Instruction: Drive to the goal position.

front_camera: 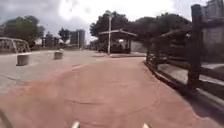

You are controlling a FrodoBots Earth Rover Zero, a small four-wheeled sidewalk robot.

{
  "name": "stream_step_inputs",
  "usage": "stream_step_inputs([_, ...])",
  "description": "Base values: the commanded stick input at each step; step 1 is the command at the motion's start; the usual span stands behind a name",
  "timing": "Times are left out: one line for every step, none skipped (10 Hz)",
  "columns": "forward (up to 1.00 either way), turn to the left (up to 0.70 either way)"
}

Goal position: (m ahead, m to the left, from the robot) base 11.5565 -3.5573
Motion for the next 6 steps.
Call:
stream_step_inputs([0.7, -0.02])
stream_step_inputs([0.7, -0.19])
stream_step_inputs([0.7, -0.24])
stream_step_inputs([0.7, -0.29])
stream_step_inputs([0.7, -0.29])
stream_step_inputs([0.7, -0.28])
